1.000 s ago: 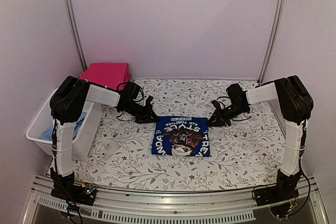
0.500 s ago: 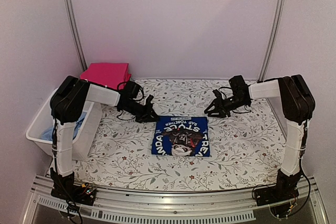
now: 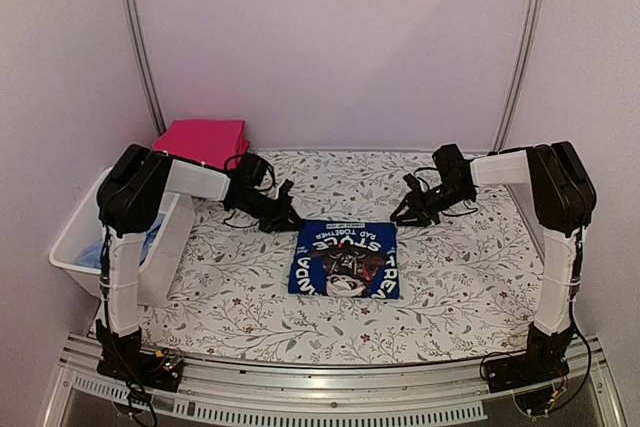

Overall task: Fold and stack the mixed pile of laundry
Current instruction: Smooth out the square-folded T-shirt at the center of the board.

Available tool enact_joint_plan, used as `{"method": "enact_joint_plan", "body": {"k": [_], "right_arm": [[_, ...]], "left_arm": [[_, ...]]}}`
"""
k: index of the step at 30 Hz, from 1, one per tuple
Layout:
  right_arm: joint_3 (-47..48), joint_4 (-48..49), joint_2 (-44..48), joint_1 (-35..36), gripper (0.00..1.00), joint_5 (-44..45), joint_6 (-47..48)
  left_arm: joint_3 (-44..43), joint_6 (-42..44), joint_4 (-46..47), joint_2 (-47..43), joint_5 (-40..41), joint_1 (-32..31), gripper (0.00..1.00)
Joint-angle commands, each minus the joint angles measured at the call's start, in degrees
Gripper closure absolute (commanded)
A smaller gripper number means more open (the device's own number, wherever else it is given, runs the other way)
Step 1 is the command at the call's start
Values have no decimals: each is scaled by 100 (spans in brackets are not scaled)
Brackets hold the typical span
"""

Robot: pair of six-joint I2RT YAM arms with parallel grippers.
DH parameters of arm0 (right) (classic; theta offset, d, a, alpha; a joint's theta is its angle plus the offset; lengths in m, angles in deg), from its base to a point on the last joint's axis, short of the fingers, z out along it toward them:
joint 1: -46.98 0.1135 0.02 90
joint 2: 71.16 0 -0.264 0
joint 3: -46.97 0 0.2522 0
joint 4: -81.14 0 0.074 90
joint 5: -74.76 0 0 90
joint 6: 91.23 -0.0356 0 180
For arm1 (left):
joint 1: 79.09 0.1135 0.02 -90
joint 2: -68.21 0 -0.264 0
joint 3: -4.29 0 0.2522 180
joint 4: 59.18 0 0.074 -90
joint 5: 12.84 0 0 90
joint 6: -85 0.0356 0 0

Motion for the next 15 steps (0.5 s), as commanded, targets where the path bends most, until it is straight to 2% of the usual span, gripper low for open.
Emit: {"method": "enact_joint_plan", "body": {"k": [1, 3, 8, 12, 15], "right_arm": [[120, -115, -148, 48, 76, 84, 161], [210, -130, -217, 76, 81, 47, 153], [281, -238, -402, 94, 82, -17, 225], [283, -263, -377, 79, 99, 7, 283], [287, -263, -252, 33, 100, 22, 260]], "left_arm": [[-192, 23, 2, 138, -46, -28, 100], [-227, 25, -3, 167, -56, -27, 100], [-259, 6, 1, 184, -49, -30, 100], [-230, 5, 1, 149, -27, -37, 100], [-164, 18, -5, 84, 8, -29, 100]]}}
